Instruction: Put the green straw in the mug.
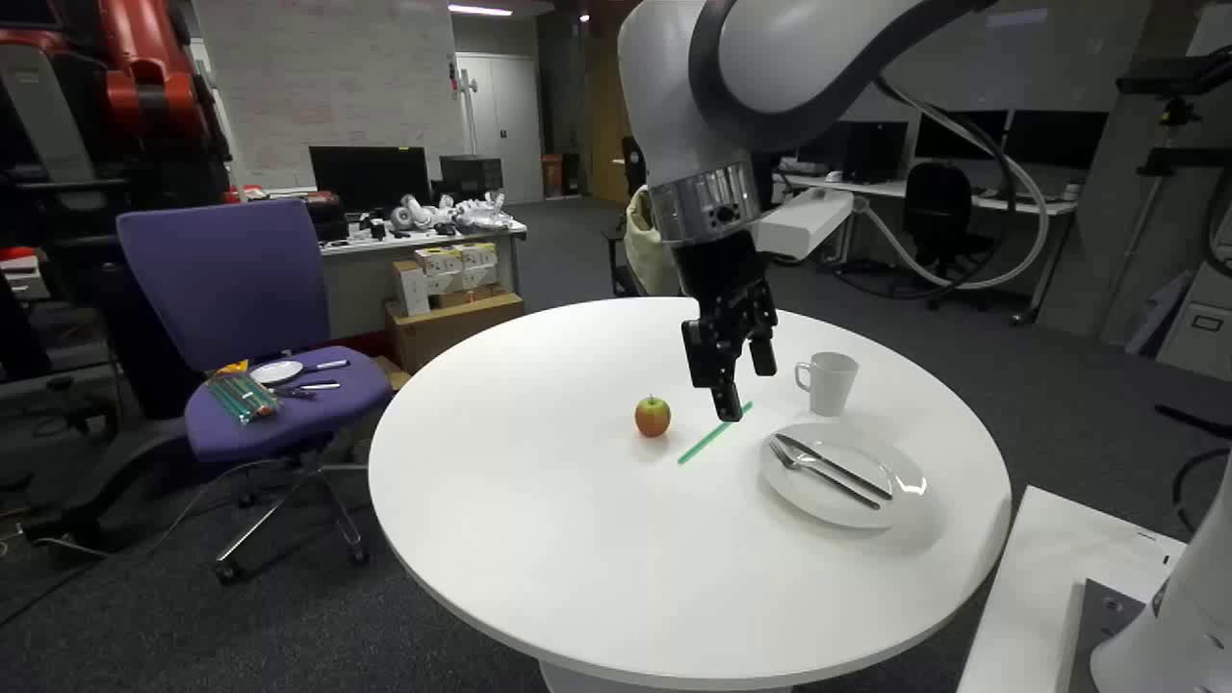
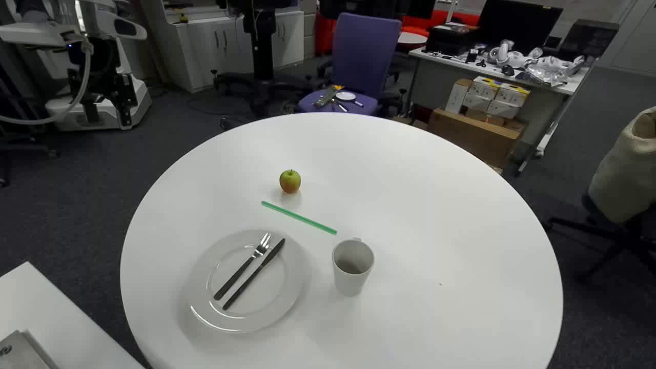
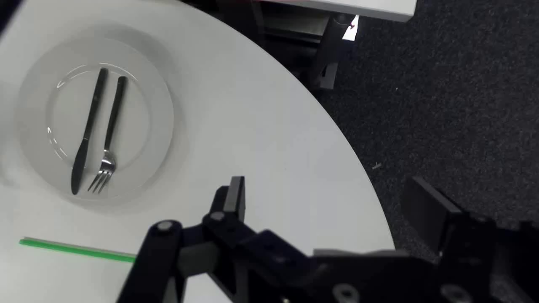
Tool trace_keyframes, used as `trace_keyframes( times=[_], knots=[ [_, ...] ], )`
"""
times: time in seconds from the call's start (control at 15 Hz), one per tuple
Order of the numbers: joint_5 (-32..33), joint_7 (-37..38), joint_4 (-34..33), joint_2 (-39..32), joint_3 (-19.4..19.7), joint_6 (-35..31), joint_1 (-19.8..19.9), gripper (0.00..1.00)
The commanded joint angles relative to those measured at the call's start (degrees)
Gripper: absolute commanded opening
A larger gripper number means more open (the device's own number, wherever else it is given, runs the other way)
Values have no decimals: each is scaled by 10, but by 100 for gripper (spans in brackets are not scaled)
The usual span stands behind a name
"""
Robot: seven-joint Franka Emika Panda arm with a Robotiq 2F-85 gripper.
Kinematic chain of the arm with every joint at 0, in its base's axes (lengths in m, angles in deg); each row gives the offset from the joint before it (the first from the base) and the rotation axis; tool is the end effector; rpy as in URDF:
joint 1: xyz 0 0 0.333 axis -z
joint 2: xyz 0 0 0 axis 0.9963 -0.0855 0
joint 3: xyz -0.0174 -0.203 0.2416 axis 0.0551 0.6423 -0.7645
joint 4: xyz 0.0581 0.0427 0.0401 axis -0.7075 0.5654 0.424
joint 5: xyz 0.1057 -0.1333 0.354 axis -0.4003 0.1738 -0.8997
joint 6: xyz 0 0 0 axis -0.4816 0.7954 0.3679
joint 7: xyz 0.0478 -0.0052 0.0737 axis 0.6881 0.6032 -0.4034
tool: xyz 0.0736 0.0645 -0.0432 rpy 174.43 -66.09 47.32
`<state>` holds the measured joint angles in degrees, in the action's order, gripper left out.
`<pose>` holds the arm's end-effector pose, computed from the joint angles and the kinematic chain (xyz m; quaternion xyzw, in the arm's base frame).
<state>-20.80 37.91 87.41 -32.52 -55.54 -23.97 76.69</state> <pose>0.4331 0.1872 0.4157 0.9864 0.0861 -0.1337 0.0418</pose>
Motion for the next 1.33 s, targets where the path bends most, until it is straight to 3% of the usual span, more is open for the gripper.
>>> trace_keyframes(
  times=[0.0, 0.87, 1.27],
  knots=[
    [1, 1, -1, -1, 8, 1, -9, 100],
    [1, 1, -1, -1, 8, 1, -9, 100],
    [20, 147, 4, -19, 20, -77, 8, 100]
  ],
)
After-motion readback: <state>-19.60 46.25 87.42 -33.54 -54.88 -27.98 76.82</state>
